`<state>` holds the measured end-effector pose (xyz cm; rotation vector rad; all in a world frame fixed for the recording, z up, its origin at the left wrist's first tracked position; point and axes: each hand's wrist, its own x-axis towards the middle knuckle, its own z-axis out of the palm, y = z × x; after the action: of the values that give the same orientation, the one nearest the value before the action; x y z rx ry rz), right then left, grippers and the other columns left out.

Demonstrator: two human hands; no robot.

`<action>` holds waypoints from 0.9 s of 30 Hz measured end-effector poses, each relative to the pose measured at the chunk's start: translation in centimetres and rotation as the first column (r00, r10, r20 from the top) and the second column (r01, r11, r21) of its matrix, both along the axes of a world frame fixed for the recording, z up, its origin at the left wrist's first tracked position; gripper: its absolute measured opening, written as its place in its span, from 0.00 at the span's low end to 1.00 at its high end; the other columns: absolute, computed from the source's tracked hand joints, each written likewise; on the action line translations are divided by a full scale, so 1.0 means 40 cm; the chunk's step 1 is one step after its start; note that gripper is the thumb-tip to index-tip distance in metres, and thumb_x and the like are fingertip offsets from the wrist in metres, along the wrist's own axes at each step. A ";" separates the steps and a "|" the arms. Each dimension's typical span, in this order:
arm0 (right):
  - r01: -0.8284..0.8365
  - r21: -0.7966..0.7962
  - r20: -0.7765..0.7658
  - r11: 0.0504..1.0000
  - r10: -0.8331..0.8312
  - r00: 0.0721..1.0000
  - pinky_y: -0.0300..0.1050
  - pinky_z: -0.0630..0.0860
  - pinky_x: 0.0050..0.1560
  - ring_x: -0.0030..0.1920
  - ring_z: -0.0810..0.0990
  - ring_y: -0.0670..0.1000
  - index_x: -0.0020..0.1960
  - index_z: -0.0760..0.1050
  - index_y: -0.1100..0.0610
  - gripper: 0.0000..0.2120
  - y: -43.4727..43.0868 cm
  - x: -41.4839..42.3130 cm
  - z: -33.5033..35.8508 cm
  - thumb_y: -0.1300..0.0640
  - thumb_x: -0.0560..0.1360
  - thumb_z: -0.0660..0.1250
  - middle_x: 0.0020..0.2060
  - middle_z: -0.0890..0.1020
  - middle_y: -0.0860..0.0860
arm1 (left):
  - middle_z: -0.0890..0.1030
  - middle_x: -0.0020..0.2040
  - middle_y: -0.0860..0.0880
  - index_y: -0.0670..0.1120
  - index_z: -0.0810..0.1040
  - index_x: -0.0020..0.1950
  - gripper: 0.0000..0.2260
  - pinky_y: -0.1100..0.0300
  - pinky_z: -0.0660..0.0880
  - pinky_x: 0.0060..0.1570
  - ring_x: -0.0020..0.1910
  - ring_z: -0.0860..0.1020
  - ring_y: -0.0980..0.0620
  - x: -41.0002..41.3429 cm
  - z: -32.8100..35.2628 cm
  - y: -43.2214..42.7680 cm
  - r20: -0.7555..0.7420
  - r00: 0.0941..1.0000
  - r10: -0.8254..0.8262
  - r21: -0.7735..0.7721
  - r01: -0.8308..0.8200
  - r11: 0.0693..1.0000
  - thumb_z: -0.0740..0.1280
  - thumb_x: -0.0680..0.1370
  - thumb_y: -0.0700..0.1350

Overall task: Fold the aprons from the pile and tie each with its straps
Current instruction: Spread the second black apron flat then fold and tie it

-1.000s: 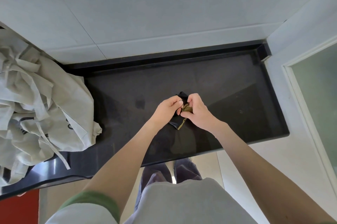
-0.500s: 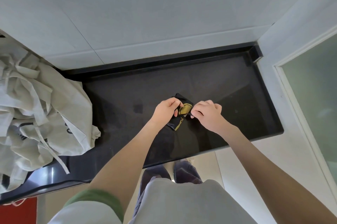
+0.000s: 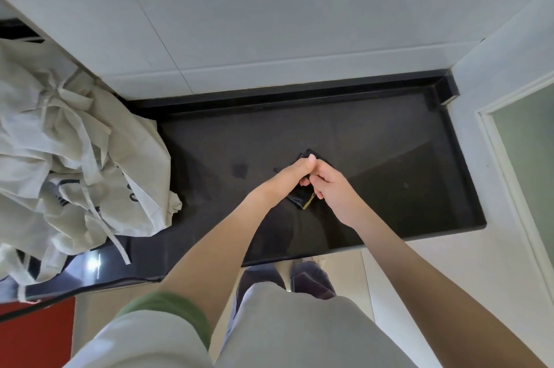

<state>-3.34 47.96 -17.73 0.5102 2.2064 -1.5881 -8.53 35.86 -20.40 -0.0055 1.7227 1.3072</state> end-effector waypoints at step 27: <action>0.188 0.019 0.024 0.982 -0.189 0.982 0.38 0.73 0.45 0.43 0.77 0.47 0.48 0.73 0.55 0.04 0.000 -0.010 -0.038 0.60 0.80 0.61 0.40 0.79 0.52 | 0.78 0.42 0.56 0.50 0.76 0.63 0.13 0.71 0.69 0.43 0.36 0.72 0.66 0.020 -0.021 -0.032 -0.350 0.937 0.002 -0.014 -0.008 1.000 0.55 0.84 0.44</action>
<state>-3.74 47.95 -19.26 0.7610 2.2095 -1.6461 -7.73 34.60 -21.25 0.2278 2.0332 1.3587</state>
